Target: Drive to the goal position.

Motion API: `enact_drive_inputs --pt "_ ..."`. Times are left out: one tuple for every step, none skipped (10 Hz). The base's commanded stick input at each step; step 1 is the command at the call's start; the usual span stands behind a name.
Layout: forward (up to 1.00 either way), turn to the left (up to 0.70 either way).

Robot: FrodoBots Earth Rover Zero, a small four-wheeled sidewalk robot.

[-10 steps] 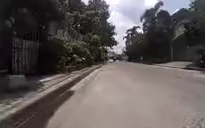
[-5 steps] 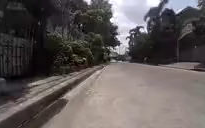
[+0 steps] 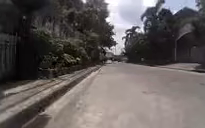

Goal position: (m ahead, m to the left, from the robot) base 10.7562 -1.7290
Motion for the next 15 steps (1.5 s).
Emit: enact_drive_inputs --pt "1.00 0.00" --pt "1.00 0.00" --pt "1.00 0.00" --pt "1.00 0.00" --pt "1.00 0.00" --pt "0.94 0.00" --pt "0.86 0.00" --pt "1.00 0.00" --pt "1.00 0.00" --pt "1.00 0.00" --pt "1.00 0.00" --pt "1.00 0.00" --pt "1.00 0.00" --pt "1.00 0.00" --pt "1.00 0.00"
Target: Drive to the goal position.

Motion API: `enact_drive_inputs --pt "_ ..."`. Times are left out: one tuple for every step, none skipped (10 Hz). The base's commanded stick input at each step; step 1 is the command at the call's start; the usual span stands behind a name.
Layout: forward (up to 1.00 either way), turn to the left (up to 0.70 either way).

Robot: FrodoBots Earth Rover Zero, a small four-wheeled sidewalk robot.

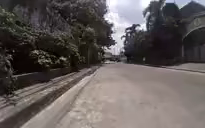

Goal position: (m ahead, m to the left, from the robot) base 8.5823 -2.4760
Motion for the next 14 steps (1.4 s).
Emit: enact_drive_inputs --pt "1.00 0.00" --pt "1.00 -0.02" --pt "1.00 -0.20" --pt "1.00 -0.32" --pt "1.00 -0.39" --pt "1.00 -0.39" --pt "1.00 -0.39" --pt "1.00 -0.39" --pt "1.00 -0.39" --pt "1.00 -0.39" --pt "1.00 -0.20" --pt "1.00 0.00" --pt "1.00 0.00" --pt "1.00 0.00"
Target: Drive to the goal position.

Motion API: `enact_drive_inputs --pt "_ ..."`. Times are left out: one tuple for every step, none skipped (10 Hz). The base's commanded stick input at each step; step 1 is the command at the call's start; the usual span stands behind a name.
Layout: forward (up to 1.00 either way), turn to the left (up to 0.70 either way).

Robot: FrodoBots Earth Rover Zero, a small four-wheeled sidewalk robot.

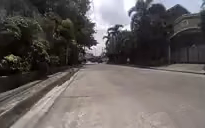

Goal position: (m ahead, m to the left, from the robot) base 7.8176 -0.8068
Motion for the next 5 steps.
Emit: enact_drive_inputs --pt "1.00 0.00" --pt "1.00 0.00" --pt "1.00 0.00" --pt "1.00 0.00" --pt "1.00 0.00"
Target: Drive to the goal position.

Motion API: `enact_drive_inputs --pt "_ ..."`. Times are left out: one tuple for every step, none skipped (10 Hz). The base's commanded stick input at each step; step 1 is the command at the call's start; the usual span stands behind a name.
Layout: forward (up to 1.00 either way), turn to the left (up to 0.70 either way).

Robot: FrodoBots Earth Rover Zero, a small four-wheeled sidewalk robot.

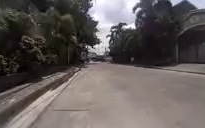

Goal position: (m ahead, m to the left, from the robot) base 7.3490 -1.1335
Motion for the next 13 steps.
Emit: enact_drive_inputs --pt "1.00 0.00" --pt "1.00 0.00" --pt "1.00 0.00" --pt "1.00 0.00" --pt "1.00 0.00" --pt "1.00 0.00" --pt "1.00 0.00" --pt "1.00 0.00" --pt "1.00 0.00" --pt "1.00 0.00" --pt "1.00 0.00" --pt "1.00 0.00" --pt "1.00 0.00"
